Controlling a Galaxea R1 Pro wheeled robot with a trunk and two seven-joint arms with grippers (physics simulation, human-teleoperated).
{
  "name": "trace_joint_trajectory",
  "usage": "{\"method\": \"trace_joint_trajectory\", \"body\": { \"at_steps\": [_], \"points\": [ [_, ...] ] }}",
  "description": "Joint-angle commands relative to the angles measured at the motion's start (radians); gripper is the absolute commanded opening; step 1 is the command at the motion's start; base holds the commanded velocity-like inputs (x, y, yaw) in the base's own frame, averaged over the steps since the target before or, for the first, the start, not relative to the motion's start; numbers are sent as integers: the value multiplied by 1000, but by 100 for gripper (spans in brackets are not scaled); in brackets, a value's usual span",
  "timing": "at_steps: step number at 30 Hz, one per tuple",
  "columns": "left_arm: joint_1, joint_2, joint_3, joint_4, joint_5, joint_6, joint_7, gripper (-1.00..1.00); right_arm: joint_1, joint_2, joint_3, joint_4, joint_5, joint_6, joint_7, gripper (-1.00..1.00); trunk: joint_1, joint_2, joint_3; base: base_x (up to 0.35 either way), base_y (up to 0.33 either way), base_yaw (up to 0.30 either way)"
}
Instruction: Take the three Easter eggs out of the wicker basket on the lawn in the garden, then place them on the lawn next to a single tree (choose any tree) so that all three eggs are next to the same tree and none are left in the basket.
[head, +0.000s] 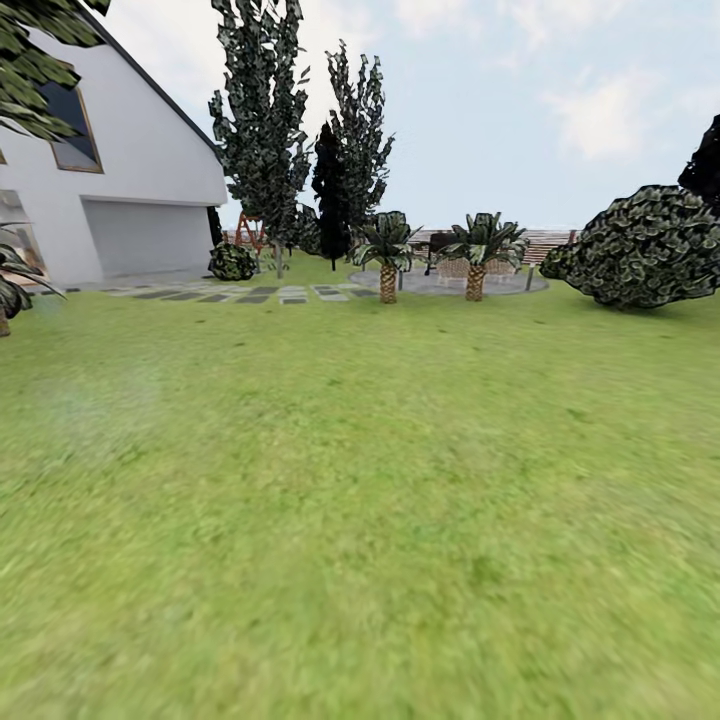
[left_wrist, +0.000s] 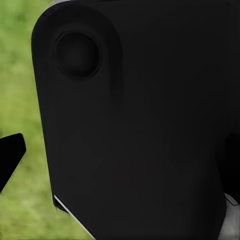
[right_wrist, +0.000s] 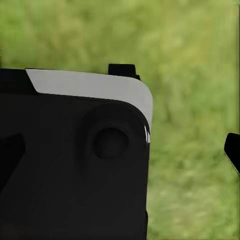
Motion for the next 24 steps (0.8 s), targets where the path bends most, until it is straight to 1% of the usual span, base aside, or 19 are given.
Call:
{"method": "trace_joint_trajectory", "body": {
  "at_steps": [1, 17, 24],
  "points": [
    [1, 0, -1, -2, 0, 0, -1, 100, 0, 0, 1, 0, 2, 1, 1, 100, 1, 0, -1, 340, 0, 0],
    [1, 0, -1, -2, 0, 0, -1, 100, 0, 0, 1, 0, 2, 1, 0, 100, 1, 0, -1, 340, 0, 3],
    [1, 0, 0, -2, 0, 0, -1, 100, 0, 0, 1, 0, 1, 2, -1, 100, 1, 0, -1, 340, 0, 216]
  ]
}}
